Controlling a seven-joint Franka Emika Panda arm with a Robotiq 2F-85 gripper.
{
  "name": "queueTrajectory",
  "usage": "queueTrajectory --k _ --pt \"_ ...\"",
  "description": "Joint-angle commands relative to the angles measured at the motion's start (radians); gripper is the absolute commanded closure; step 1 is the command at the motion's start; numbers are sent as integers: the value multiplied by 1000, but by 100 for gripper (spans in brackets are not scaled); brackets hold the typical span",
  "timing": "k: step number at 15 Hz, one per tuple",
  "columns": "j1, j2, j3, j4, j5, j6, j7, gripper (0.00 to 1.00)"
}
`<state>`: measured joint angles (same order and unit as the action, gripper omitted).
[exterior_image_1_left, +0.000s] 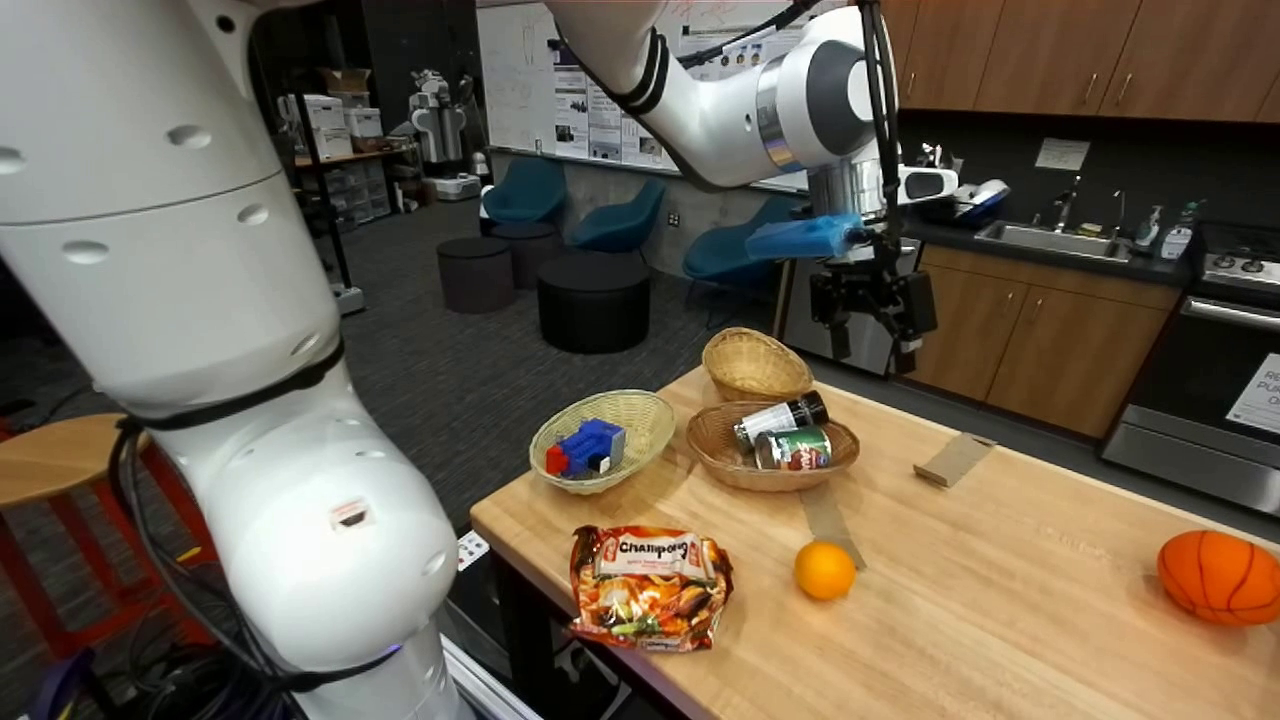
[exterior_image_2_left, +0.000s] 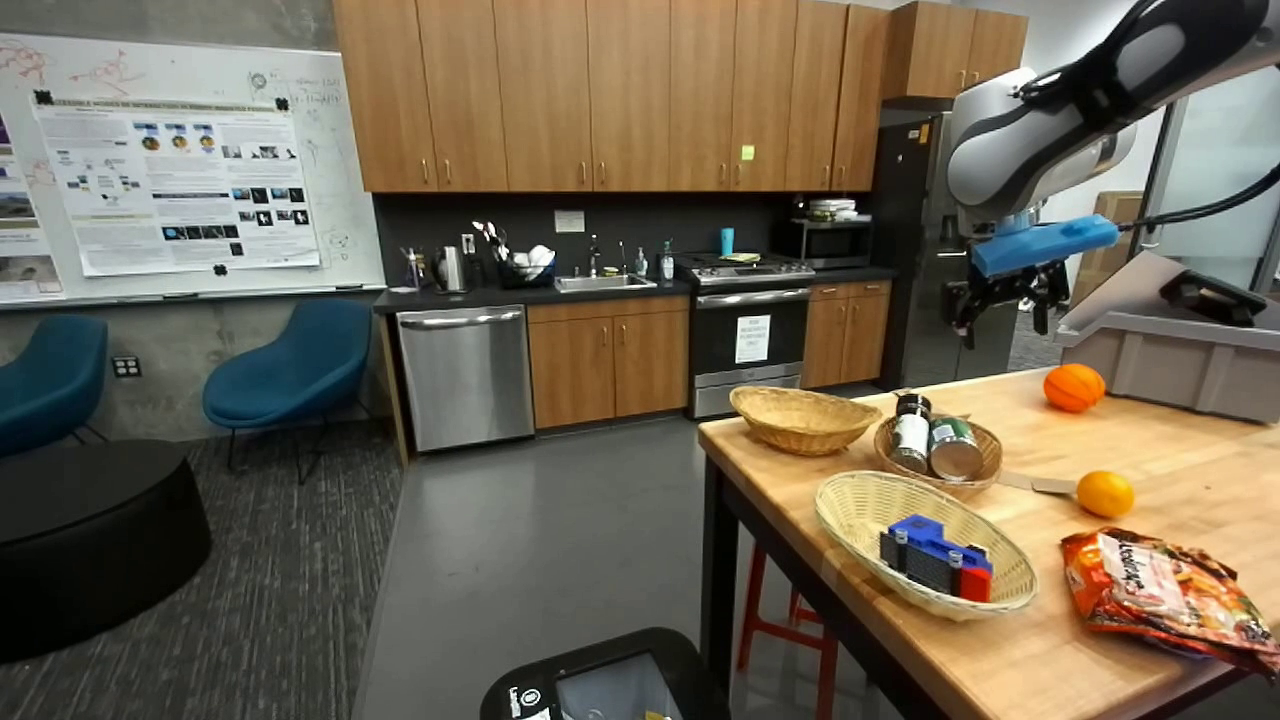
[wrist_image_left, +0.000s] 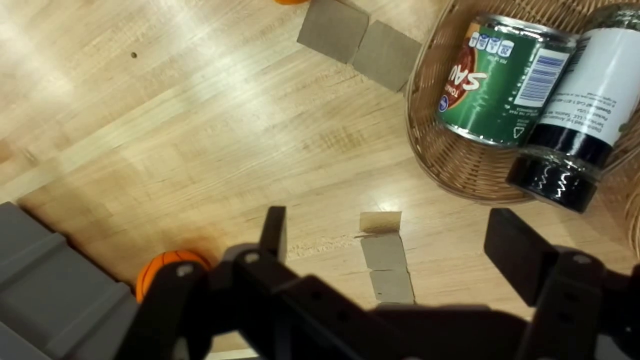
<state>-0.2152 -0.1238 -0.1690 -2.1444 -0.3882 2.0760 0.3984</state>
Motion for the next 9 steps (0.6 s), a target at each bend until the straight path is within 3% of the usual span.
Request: queueTrajectory --k 1,9 --pt "-9 16 -1 7 -14 -9 25 0" --pt "-29 109 -39 63 -19 52 87 0"
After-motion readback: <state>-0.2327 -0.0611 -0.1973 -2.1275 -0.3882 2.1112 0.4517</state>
